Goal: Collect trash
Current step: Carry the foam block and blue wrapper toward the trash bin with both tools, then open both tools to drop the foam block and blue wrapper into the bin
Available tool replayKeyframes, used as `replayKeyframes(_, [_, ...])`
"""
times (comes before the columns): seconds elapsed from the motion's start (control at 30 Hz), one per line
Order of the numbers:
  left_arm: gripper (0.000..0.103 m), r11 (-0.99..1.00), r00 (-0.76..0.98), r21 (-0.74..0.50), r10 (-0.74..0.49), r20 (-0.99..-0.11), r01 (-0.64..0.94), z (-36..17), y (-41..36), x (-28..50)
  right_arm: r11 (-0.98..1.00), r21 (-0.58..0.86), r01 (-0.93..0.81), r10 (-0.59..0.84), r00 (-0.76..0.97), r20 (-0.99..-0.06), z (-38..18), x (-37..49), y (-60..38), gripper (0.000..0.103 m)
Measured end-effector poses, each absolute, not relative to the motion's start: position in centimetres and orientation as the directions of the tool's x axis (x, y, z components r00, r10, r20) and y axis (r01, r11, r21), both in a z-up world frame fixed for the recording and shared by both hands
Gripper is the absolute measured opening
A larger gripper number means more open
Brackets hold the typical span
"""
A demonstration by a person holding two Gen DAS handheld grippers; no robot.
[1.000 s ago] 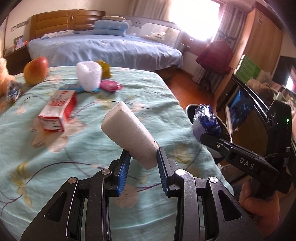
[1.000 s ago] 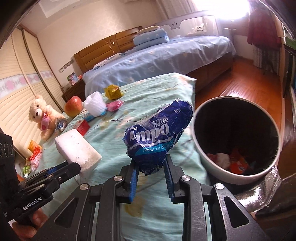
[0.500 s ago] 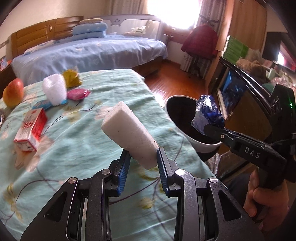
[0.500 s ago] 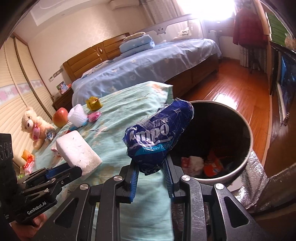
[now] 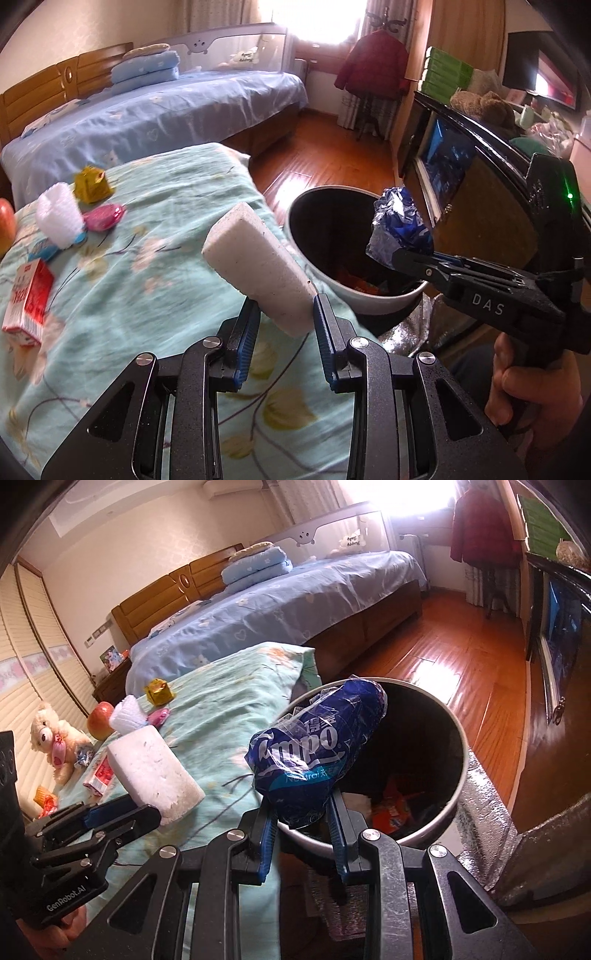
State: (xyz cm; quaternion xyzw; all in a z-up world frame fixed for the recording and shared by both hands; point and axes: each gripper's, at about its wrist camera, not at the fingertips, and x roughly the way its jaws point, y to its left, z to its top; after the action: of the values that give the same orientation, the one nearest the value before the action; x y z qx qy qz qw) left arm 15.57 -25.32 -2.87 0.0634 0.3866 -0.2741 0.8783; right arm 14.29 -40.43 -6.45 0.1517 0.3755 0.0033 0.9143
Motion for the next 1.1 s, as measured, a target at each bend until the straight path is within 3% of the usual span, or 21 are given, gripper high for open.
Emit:
replayKeyframes(0.9, [0.033, 0.791, 0.483, -0.113, -0.472, -0.738, 0.601, -3.6, -32.0, 19.3, 0.949, 0.262, 0.174, 0.082, 0.666, -0.742, -8.6, 16.8, -46.2, 0.030])
replayKeyframes(1.03, [0.048, 0.782, 0.474, -0.111, -0.476, -0.741, 0.613, -3.6, -32.6, 19.4, 0.951, 0.250, 0.184, 0.067, 0.666, -0.743, -8.6, 16.9, -46.4, 0.036])
replayKeyframes(1.1, [0.066, 0.786, 0.485, -0.101, -0.470, -0.737, 0.609, -3.5, -32.5, 19.2, 0.952, 0.242, 0.186, 0.059, 0.665, -0.744, -8.5, 16.9, -46.5, 0.041])
